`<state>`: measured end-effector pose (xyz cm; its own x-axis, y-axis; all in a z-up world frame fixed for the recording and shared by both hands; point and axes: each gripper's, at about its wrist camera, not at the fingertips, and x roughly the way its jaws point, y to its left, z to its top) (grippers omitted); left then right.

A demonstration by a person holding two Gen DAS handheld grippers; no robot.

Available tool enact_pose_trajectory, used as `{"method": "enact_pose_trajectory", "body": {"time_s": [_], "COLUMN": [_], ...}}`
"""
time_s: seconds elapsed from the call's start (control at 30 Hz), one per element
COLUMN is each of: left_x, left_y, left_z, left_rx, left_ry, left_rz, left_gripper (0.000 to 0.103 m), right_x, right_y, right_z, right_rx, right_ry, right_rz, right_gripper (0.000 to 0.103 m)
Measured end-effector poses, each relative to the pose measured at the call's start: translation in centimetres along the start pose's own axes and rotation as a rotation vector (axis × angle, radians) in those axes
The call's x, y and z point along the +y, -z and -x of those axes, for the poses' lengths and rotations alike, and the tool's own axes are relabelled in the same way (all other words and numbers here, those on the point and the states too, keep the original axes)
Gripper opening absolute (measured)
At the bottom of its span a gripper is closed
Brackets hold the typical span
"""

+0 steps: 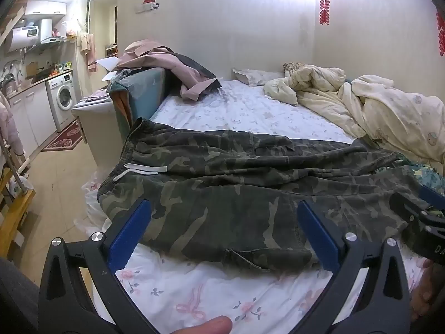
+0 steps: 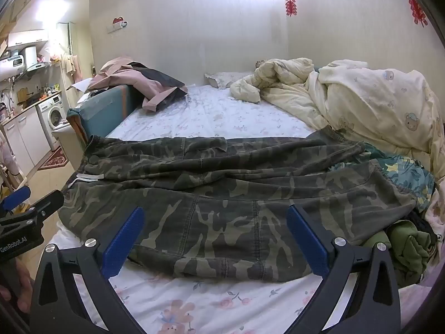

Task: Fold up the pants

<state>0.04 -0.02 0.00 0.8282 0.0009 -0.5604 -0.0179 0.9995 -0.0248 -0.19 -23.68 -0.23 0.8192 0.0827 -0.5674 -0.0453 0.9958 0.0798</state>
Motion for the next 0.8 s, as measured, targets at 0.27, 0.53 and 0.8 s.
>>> {"method": "enact_pose_trajectory", "body": {"time_s": [0.27,0.53,0.8], "left_x": [0.02,0.00,-0.05], "left_y": [0.03,0.04,0.05], "left_z": [0.03,0.04,0.03], "left_rx": [-0.008,-0.011,-0.012], "left_ry": [0.001,-0.001,-0.001], "left_rz": [0.004,0.004,0.003], "left_gripper": [0.103,0.103,0.103], "right_x": [0.20,0.20,0.17], "right_y": [0.00,0.02,0.02], "right_z": [0.10,0.10,0.10], "right_rx": [-0.006,-0.007,-0.008], "right_ry": [0.008,0.009,0.009], "right_rz": [0.011,0.013,0.014], "right_gripper": [0.103,0.103,0.103]}}
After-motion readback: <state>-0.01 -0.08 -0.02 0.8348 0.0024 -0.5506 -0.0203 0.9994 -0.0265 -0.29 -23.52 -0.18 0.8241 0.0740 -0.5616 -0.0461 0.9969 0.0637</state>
